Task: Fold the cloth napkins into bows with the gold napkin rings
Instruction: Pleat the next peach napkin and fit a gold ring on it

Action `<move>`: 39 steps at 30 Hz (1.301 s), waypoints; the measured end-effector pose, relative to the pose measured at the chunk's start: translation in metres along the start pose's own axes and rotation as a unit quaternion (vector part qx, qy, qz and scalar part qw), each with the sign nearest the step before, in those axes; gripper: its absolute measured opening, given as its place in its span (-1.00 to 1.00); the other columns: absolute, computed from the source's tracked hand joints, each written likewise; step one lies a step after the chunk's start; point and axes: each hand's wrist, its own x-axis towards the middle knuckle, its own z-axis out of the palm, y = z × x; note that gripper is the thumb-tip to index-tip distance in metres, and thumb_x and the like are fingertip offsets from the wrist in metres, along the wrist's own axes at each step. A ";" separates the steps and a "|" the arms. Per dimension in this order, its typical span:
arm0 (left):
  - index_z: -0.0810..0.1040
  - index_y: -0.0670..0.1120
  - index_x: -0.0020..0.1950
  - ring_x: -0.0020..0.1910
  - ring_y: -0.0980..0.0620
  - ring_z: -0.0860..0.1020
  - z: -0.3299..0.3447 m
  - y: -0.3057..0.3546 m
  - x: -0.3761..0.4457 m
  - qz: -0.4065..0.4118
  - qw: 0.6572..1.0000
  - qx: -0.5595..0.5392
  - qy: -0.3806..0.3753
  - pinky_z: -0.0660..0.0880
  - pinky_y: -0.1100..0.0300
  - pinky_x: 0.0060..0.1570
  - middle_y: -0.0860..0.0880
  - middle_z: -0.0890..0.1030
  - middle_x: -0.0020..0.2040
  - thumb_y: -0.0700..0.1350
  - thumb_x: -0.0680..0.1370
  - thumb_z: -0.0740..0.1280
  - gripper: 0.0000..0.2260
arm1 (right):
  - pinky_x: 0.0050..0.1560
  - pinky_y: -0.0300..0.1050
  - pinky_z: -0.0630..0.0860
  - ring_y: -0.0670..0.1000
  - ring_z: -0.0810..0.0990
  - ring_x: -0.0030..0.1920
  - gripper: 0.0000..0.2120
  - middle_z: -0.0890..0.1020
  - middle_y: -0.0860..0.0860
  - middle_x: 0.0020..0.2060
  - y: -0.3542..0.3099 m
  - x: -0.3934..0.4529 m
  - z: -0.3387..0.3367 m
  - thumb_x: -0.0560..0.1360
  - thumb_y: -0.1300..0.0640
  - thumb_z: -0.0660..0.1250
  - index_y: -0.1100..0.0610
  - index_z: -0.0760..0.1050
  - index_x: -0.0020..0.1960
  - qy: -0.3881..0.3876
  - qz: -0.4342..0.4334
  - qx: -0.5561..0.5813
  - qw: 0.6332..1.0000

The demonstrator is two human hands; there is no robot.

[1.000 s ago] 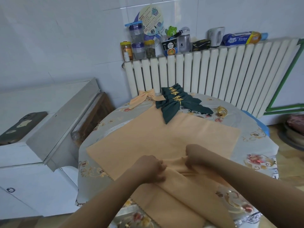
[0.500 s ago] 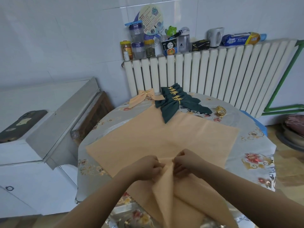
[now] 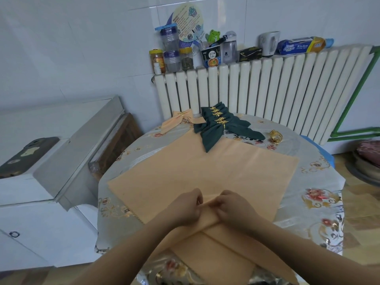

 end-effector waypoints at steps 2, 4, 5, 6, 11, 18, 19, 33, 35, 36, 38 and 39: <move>0.38 -0.10 0.12 -0.03 -0.10 0.46 0.008 0.001 -0.001 0.009 1.000 0.003 0.030 0.29 0.14 -0.19 -0.11 0.53 0.01 -0.22 0.47 0.21 -0.78 | 0.11 -0.13 0.34 0.06 0.42 0.13 -0.40 0.50 0.01 0.08 0.005 -0.005 0.003 0.35 -0.22 -0.01 -0.04 0.50 0.26 -0.002 -0.027 -0.080 0.996; 0.37 -0.10 0.11 -0.05 -0.11 0.45 0.014 -0.002 -0.003 0.026 0.998 -0.002 0.055 0.27 0.13 -0.21 -0.11 0.52 -0.03 -0.23 0.44 0.20 -0.75 | 0.22 -0.10 0.27 0.05 0.33 0.20 -0.24 0.45 -0.02 0.16 0.006 -0.012 0.007 0.24 -0.37 -0.09 -0.08 0.42 0.31 -0.016 -0.055 -0.096 0.994; 0.37 -0.10 0.11 -0.05 -0.11 0.44 0.015 -0.003 -0.004 0.036 0.997 -0.007 0.066 0.26 0.14 -0.22 -0.10 0.51 -0.06 -0.23 0.43 0.21 -0.75 | 0.27 -0.07 0.23 0.06 0.29 0.25 -0.21 0.41 -0.03 0.21 0.007 -0.017 0.010 0.22 -0.40 -0.07 -0.10 0.39 0.32 -0.017 -0.069 -0.104 0.992; 0.37 -0.11 0.11 -0.06 -0.11 0.44 0.017 -0.005 -0.005 0.045 0.996 -0.010 0.077 0.24 0.14 -0.22 -0.08 0.49 -0.08 -0.23 0.43 0.21 -0.74 | 0.32 -0.04 0.18 0.08 0.25 0.29 -0.21 0.37 -0.03 0.27 0.009 -0.020 0.014 0.22 -0.42 -0.04 -0.11 0.36 0.34 -0.021 -0.085 -0.117 0.989; 0.39 -0.12 0.18 -0.10 -0.02 0.38 0.021 -0.009 -0.012 0.093 0.990 -0.010 0.104 0.24 0.20 -0.19 -0.01 0.40 -0.12 -0.26 0.45 0.19 -0.70 | 0.21 0.07 0.39 0.10 0.45 0.24 -0.47 0.52 -0.06 0.22 0.026 -0.024 0.016 0.34 -0.33 0.12 -0.16 0.50 0.22 0.032 -0.157 -0.140 0.977; 0.39 -0.09 0.24 -0.02 -0.04 0.47 0.013 -0.016 -0.019 0.138 0.984 0.014 0.109 0.25 0.27 -0.17 -0.05 0.51 0.02 -0.22 0.53 0.20 -0.72 | 0.01 -0.16 0.47 -0.04 0.61 -0.04 -0.71 0.69 -0.18 -0.10 0.047 -0.002 0.016 0.52 -0.11 0.16 -0.12 0.66 -0.02 0.160 -0.287 -0.116 0.937; 0.40 -0.08 0.26 0.03 -0.03 0.48 0.012 -0.016 -0.019 0.145 0.984 0.020 0.102 0.28 0.27 -0.12 -0.05 0.51 0.10 -0.22 0.54 0.20 -0.71 | 0.03 -0.17 0.46 -0.04 0.62 -0.02 -0.68 0.69 -0.18 -0.10 0.050 -0.001 0.017 0.55 -0.11 0.13 -0.11 0.66 -0.01 0.176 -0.289 -0.106 0.935; 0.36 -0.18 0.43 0.32 -0.17 0.44 0.038 -0.021 -0.003 0.173 0.976 0.126 0.049 0.24 -0.10 0.34 -0.12 0.49 0.34 -0.04 0.55 0.07 -0.53 | -0.29 -0.21 0.45 -0.03 0.61 -0.35 -0.78 0.68 -0.08 -0.28 0.048 0.001 0.026 0.43 -0.03 0.26 -0.03 0.42 0.06 0.272 -0.296 -0.067 0.913; 0.46 -0.17 0.35 0.18 -0.12 0.57 0.037 -0.023 0.001 0.175 0.976 0.121 0.056 0.44 -0.07 0.19 -0.09 0.58 0.23 -0.09 0.51 0.13 -0.57 | -0.43 -0.22 0.42 -0.01 0.58 -0.42 -0.77 0.67 -0.08 -0.26 0.050 0.003 0.025 0.43 -0.02 0.25 -0.06 0.41 0.08 0.283 -0.301 -0.089 0.906; 0.50 -0.16 0.31 0.11 -0.09 0.60 0.035 -0.020 0.003 0.178 0.974 0.120 0.067 0.50 0.02 0.11 -0.09 0.61 0.18 -0.09 0.50 0.13 -0.58 | -0.47 -0.22 0.41 0.00 0.57 -0.43 -0.78 0.67 -0.08 -0.22 0.053 0.003 0.022 0.44 -0.01 0.24 -0.07 0.42 0.09 0.282 -0.304 -0.095 0.905; 0.46 -0.17 0.35 0.17 -0.09 0.55 0.031 -0.020 0.007 0.173 0.977 0.103 0.064 0.44 0.13 0.16 -0.12 0.57 0.23 -0.08 0.52 0.08 -0.55 | -0.50 -0.22 0.43 0.01 0.59 -0.39 -0.79 0.66 -0.08 -0.14 0.057 0.009 0.022 0.46 0.03 0.23 -0.08 0.44 0.09 0.265 -0.319 -0.108 0.904; 0.38 -0.16 0.42 0.28 -0.09 0.46 0.031 -0.018 0.010 0.170 0.979 0.097 0.064 0.34 0.13 0.26 -0.12 0.49 0.33 -0.07 0.55 0.03 -0.54 | -0.49 -0.23 0.45 0.01 0.60 -0.36 -0.81 0.66 -0.07 -0.11 0.058 0.010 0.022 0.46 0.04 0.24 -0.06 0.48 0.06 0.263 -0.330 -0.124 0.898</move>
